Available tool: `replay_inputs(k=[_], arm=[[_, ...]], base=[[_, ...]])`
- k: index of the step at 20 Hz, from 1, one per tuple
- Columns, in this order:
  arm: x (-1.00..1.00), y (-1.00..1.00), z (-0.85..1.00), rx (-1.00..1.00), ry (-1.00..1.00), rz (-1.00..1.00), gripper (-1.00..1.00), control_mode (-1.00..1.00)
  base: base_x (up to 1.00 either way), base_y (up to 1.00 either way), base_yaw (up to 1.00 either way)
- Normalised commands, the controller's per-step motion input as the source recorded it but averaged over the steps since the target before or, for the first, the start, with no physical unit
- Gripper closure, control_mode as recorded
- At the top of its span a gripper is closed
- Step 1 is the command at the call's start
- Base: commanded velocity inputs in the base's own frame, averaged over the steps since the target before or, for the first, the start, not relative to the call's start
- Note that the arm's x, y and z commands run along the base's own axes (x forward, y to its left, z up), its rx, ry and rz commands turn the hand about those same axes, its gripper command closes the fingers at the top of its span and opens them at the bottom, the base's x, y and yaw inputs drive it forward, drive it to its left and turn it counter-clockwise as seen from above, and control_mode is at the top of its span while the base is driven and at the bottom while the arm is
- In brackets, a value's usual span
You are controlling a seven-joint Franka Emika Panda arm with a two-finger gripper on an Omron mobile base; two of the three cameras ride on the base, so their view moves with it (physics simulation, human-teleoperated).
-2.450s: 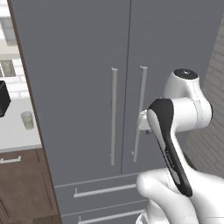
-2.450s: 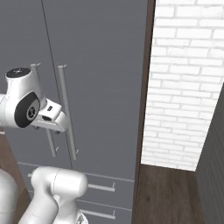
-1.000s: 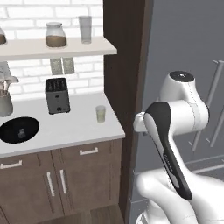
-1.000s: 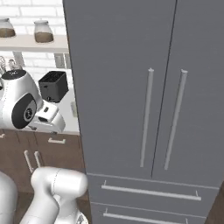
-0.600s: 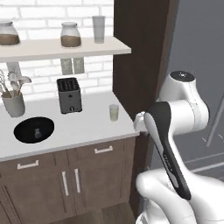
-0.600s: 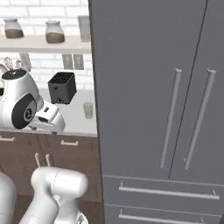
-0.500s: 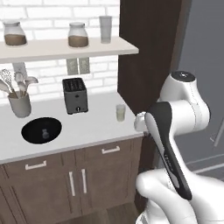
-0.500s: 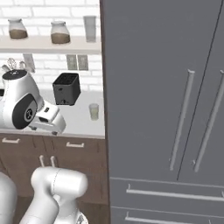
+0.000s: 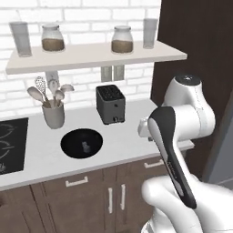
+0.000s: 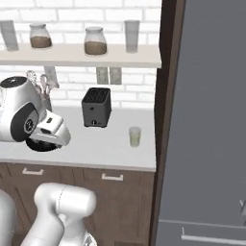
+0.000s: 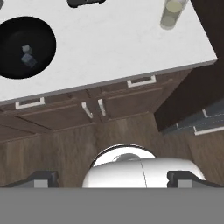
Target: Grab a lemon wedge from the fridge and one ice cube from the ice bowl, and put them in the glass of lemonade.
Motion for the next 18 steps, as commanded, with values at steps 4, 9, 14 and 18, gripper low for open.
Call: replay_inputs(k=[4,9,14,18], arm=[[0.0,0.0,0.0,0.0,0.0,0.0,-1.0,1.0],[0.0,0.0,0.0,0.0,0.0,0.0,-1.0,1.0],[0.0,0.0,0.0,0.0,0.0,0.0,-1.0,1.0],[0.0,0.0,0.0,0.0,0.0,0.0,-1.0,1.0]], base=[[0.51,0.12,0.08],[0.06,0.04,0.03],[0.28,0.26,0.05],[0.31,0.17,0.13]])
